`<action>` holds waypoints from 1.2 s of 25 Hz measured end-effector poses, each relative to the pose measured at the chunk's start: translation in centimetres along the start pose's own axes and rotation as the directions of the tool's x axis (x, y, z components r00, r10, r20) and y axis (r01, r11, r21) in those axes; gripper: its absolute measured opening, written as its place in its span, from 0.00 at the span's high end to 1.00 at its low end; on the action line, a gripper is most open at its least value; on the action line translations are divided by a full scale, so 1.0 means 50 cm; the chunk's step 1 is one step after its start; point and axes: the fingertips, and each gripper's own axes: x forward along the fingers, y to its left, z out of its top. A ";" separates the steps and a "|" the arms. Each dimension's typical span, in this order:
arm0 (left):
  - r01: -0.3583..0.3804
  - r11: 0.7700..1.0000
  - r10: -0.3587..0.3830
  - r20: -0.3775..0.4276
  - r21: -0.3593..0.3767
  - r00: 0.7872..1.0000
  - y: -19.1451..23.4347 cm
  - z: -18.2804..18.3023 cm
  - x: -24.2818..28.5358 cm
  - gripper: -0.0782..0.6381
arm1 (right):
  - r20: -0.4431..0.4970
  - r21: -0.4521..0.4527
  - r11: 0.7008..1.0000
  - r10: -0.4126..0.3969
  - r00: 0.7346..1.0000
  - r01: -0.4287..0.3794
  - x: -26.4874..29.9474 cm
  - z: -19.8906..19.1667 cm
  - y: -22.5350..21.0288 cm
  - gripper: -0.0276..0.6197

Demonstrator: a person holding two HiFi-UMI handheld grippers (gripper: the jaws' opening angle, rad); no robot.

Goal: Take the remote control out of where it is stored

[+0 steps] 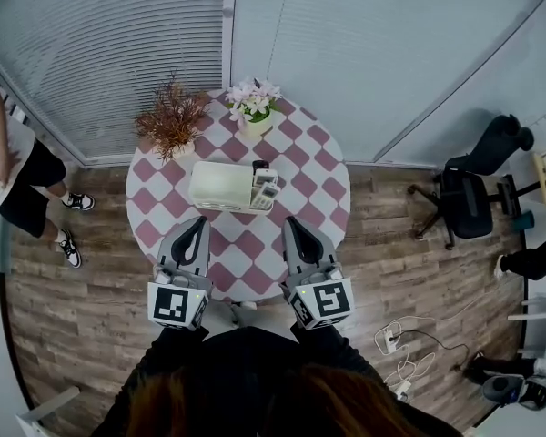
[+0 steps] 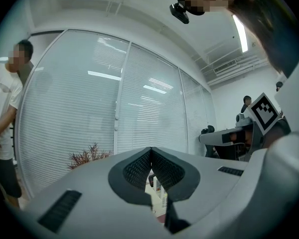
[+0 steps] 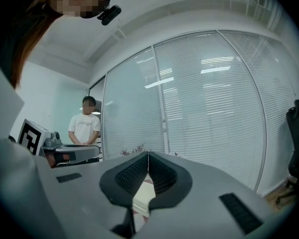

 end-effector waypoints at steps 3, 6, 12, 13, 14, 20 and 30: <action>0.014 1.000 -0.014 0.001 0.005 1.000 0.008 0.003 0.007 0.88 | -0.011 0.003 1.000 -0.018 1.000 0.018 0.017 -0.001 -0.005 0.94; 0.022 1.000 -0.022 0.000 -0.001 1.000 0.016 -0.003 0.009 0.88 | -0.029 0.006 0.999 -0.035 0.999 0.035 0.035 -0.007 -0.011 0.94; 0.011 1.000 -0.011 0.006 -0.005 1.000 0.033 -0.003 -0.001 0.88 | -0.105 0.021 0.997 -0.073 0.992 0.075 0.074 -0.055 -0.037 0.94; 0.005 1.000 -0.005 0.009 -0.007 1.000 0.036 -0.001 -0.004 0.88 | -0.117 0.022 0.996 -0.078 0.990 0.081 0.082 -0.065 -0.041 0.94; 0.000 1.000 0.000 0.010 -0.007 1.000 0.039 0.000 -0.008 0.88 | -0.127 0.023 0.996 -0.084 0.988 0.088 0.090 -0.075 -0.046 0.94; -0.027 1.000 0.027 0.012 -0.009 1.000 0.052 -0.004 -0.031 0.88 | -0.206 0.067 0.988 -0.121 0.971 0.138 0.142 -0.152 -0.082 0.94; -0.051 0.999 0.051 -0.002 -0.004 0.999 0.064 -0.004 -0.053 0.88 | -0.315 0.114 0.965 -0.191 0.930 0.237 0.201 -0.278 -0.132 0.93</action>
